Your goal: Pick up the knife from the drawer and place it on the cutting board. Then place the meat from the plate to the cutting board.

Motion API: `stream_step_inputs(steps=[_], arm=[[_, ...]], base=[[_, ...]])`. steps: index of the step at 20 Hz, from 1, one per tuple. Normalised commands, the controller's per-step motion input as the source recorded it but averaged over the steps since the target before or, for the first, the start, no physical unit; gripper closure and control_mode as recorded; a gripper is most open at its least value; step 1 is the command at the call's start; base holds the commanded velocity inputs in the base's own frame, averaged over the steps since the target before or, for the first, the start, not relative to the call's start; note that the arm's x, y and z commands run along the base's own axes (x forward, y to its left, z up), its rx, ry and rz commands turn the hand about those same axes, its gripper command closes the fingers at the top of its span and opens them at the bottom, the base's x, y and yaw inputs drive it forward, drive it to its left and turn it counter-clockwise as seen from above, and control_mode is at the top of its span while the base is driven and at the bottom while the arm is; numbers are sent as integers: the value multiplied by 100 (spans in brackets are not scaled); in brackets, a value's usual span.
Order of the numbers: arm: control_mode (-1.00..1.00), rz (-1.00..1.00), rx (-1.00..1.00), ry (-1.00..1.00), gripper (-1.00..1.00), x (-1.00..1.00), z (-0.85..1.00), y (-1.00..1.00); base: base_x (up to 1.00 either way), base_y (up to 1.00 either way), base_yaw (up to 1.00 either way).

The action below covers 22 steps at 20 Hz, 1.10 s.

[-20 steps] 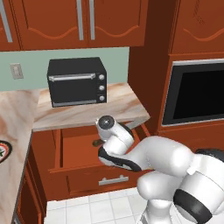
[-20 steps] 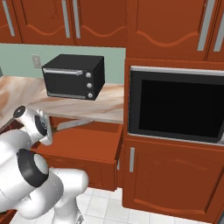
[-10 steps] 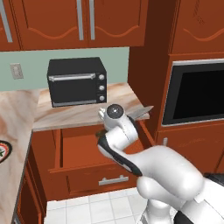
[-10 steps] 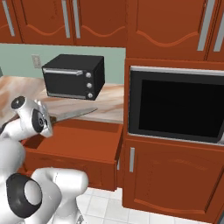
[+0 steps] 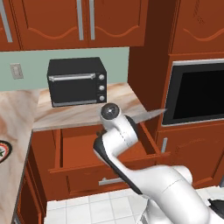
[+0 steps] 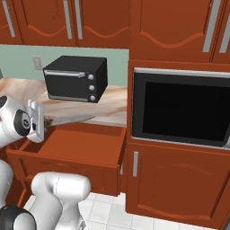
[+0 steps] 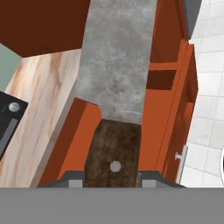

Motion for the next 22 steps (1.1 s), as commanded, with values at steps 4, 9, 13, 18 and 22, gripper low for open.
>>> stream_step_inputs(steps=[4, 9, 13, 18, 22], arm=[[-100, -7, 5, 0, 100, -29, 19, -18], [-100, 0, 8, -1, 100, -34, 1, -40], [-100, 0, 4, 0, 100, -30, 0, -24], [-100, 0, 2, -1, 100, -31, 0, -16], [-100, 3, 2, 0, 100, -33, 0, -6]], base=[[0, 0, 0], [0, 0, 0], [0, 0, 0], [0, 0, 0], [0, 0, 0]])
